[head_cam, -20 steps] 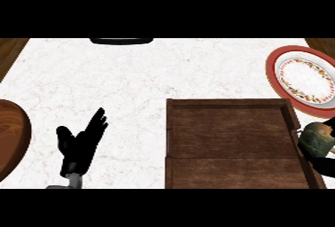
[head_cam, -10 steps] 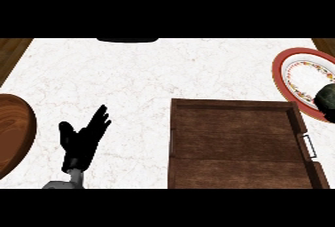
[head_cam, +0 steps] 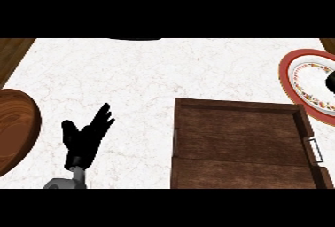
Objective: Pick the squash from the tray and place it in the plate
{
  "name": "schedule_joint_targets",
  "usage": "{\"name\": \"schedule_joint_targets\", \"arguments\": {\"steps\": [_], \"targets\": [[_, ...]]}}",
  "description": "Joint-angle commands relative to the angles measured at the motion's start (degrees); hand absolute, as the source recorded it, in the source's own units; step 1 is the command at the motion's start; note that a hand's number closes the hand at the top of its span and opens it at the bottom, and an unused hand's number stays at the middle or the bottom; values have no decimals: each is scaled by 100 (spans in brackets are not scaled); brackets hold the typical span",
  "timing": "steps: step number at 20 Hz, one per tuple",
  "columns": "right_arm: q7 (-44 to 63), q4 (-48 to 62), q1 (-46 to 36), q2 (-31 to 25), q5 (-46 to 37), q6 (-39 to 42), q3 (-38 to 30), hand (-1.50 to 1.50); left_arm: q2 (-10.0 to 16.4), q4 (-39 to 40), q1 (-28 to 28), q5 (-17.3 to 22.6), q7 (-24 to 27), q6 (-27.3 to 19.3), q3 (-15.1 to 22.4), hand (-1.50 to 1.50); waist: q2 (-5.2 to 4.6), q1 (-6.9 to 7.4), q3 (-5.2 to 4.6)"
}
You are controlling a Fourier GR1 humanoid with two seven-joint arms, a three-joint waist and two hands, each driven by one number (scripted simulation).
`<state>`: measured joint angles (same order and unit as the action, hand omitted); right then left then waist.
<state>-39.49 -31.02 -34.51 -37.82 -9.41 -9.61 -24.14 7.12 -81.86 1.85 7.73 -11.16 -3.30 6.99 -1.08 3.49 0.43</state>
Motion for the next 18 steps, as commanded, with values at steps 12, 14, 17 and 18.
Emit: {"name": "schedule_joint_targets", "arguments": {"steps": [12,14,17,18], "targets": [[118,1832,-789,-336,-953,863,692,-150,-52,7,106,-16,-176,73,106,0,-131,245,21],[-17,1876,-948,-380,-767,1161,517,-150,-25,33,72,11,-110,139,90,0,-123,223,20],[-416,1928,-958,-252,-342,1306,97,-150,-104,19,2,-137,-95,13,203,0,-118,177,30],[-369,1980,-1032,-263,-182,1307,-75,-150,-86,-9,171,-15,-214,19,76,0,-137,182,34]]}}
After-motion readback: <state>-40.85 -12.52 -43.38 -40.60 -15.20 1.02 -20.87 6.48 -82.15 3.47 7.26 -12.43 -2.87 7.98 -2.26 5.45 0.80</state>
